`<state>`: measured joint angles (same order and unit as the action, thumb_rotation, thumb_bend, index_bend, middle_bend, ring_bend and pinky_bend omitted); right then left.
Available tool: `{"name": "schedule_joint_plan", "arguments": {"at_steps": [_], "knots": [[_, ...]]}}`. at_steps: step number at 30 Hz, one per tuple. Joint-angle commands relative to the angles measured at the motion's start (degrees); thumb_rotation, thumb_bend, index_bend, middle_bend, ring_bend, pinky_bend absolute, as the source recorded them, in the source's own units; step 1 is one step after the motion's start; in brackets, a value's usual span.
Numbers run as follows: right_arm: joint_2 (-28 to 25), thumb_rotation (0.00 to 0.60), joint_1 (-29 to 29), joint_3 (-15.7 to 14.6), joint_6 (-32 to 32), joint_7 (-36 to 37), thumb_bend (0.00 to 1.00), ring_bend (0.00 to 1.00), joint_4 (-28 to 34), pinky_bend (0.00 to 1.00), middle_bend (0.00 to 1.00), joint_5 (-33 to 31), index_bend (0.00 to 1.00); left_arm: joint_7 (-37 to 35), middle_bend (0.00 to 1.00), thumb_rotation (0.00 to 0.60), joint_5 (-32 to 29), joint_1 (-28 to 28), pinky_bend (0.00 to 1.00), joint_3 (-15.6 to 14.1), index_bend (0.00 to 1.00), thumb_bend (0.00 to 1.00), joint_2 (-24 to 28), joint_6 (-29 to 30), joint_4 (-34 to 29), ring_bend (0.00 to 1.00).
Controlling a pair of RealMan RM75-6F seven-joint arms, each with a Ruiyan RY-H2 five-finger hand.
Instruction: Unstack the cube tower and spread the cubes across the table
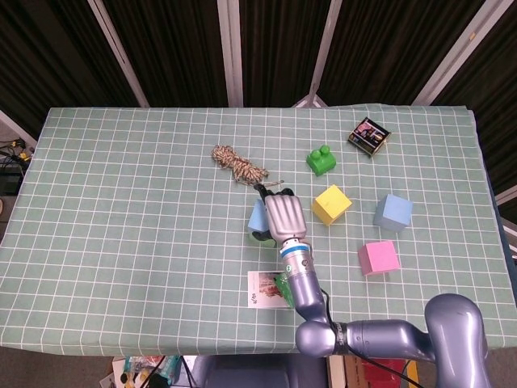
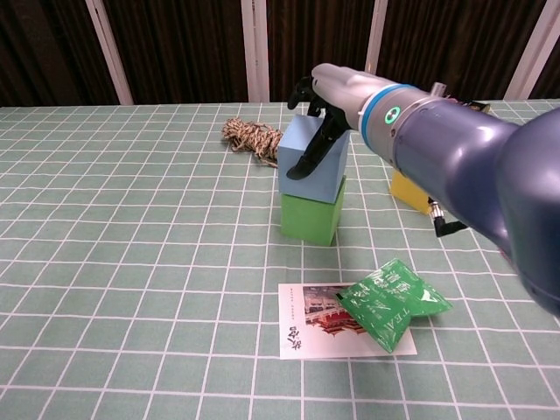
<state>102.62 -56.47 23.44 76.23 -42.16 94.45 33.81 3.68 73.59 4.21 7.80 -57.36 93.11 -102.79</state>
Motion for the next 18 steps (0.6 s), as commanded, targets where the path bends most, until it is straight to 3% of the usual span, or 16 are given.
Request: {"name": "schedule_joint_plan", "arguments": {"at_steps": [1,5,11,18], "knots": [[-1.3,0.6,1.5,-1.3,0.4,1.5,0.17,0.69,0.9,0.33,0.47,2.7,0.25,0.1,0.0,0.6,0.0,0.0,0.0,0.0,0.21,0.17,0.0,0.0,0.0,0.0],[-4.5,0.6,3.9,-1.2,1.3,4.1,0.17,0.69,4.8,0.33,0.47,5.1,0.25,0.2,0.0,0.6,-0.2,0.0,0.0,0.1,0.21,0.17,-0.1,0.1,0.0,0.0],[-13.7,0.6,9.8,-1.1,3.5,8.7,0.17,0.69,14.0,0.33,0.48,9.7,0.25,0.5,0.0,0.6,-0.9,-0.2,0.0,0.4,0.21,0.17,-0.1,-0.1,-0.1,0.0],[-24.9,0.6,18.2,-5.5,1.6,17.4,0.17,0.69,21.4,0.33,0.48,15.2,0.25,1.3,0.0,0.6,-1.1,-0.3,0.0,0.4,0.21,0.17,-0.4,-0.2,-0.4,0.0]]}}
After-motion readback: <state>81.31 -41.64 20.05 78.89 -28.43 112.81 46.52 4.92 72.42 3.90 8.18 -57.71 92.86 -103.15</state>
